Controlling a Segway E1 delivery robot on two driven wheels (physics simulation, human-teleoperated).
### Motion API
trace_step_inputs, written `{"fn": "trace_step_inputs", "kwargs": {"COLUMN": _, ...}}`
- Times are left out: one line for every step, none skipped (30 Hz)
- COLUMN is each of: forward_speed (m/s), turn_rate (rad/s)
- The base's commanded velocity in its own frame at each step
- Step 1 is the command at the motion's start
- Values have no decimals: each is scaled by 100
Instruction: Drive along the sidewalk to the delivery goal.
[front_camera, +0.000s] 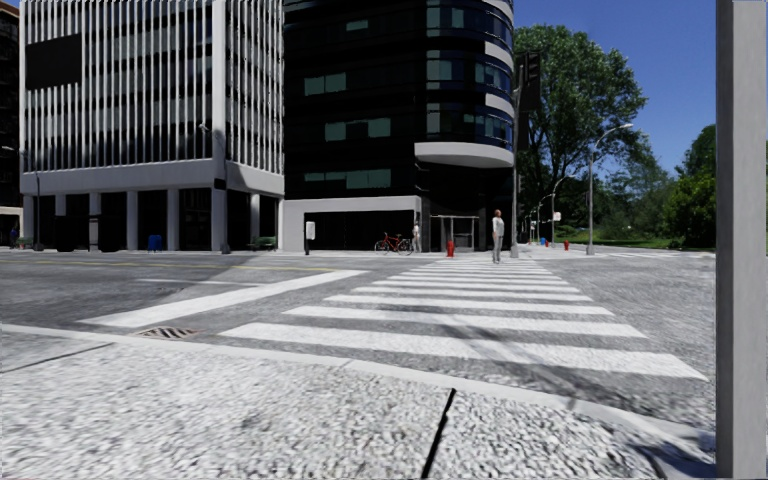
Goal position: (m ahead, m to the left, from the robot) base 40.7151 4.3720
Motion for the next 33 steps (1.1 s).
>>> {"fn": "trace_step_inputs", "kwargs": {"forward_speed": 200, "turn_rate": 0}}
{"fn": "trace_step_inputs", "kwargs": {"forward_speed": 200, "turn_rate": 0}}
{"fn": "trace_step_inputs", "kwargs": {"forward_speed": 200, "turn_rate": 0}}
{"fn": "trace_step_inputs", "kwargs": {"forward_speed": 200, "turn_rate": 0}}
{"fn": "trace_step_inputs", "kwargs": {"forward_speed": 200, "turn_rate": 0}}
{"fn": "trace_step_inputs", "kwargs": {"forward_speed": 200, "turn_rate": 0}}
{"fn": "trace_step_inputs", "kwargs": {"forward_speed": 200, "turn_rate": 0}}
{"fn": "trace_step_inputs", "kwargs": {"forward_speed": 200, "turn_rate": 0}}
{"fn": "trace_step_inputs", "kwargs": {"forward_speed": 200, "turn_rate": 0}}
{"fn": "trace_step_inputs", "kwargs": {"forward_speed": 200, "turn_rate": 0}}
{"fn": "trace_step_inputs", "kwargs": {"forward_speed": 200, "turn_rate": 0}}
{"fn": "trace_step_inputs", "kwargs": {"forward_speed": 200, "turn_rate": -3}}
{"fn": "trace_step_inputs", "kwargs": {"forward_speed": 200, "turn_rate": -7}}
{"fn": "trace_step_inputs", "kwargs": {"forward_speed": 200, "turn_rate": -9}}
{"fn": "trace_step_inputs", "kwargs": {"forward_speed": 200, "turn_rate": -9}}
{"fn": "trace_step_inputs", "kwargs": {"forward_speed": 200, "turn_rate": -16}}
{"fn": "trace_step_inputs", "kwargs": {"forward_speed": 200, "turn_rate": -19}}
{"fn": "trace_step_inputs", "kwargs": {"forward_speed": 193, "turn_rate": -21}}
{"fn": "trace_step_inputs", "kwargs": {"forward_speed": 186, "turn_rate": -21}}
{"fn": "trace_step_inputs", "kwargs": {"forward_speed": 186, "turn_rate": -21}}
{"fn": "trace_step_inputs", "kwargs": {"forward_speed": 178, "turn_rate": -21}}
{"fn": "trace_step_inputs", "kwargs": {"forward_speed": 170, "turn_rate": -21}}
{"fn": "trace_step_inputs", "kwargs": {"forward_speed": 165, "turn_rate": -21}}
{"fn": "trace_step_inputs", "kwargs": {"forward_speed": 160, "turn_rate": -21}}
{"fn": "trace_step_inputs", "kwargs": {"forward_speed": 160, "turn_rate": -21}}
{"fn": "trace_step_inputs", "kwargs": {"forward_speed": 157, "turn_rate": -22}}
{"fn": "trace_step_inputs", "kwargs": {"forward_speed": 154, "turn_rate": -23}}
{"fn": "trace_step_inputs", "kwargs": {"forward_speed": 152, "turn_rate": -25}}
{"fn": "trace_step_inputs", "kwargs": {"forward_speed": 149, "turn_rate": -26}}
{"fn": "trace_step_inputs", "kwargs": {"forward_speed": 149, "turn_rate": -26}}
{"fn": "trace_step_inputs", "kwargs": {"forward_speed": 147, "turn_rate": -27}}
{"fn": "trace_step_inputs", "kwargs": {"forward_speed": 146, "turn_rate": -27}}
{"fn": "trace_step_inputs", "kwargs": {"forward_speed": 142, "turn_rate": -30}}
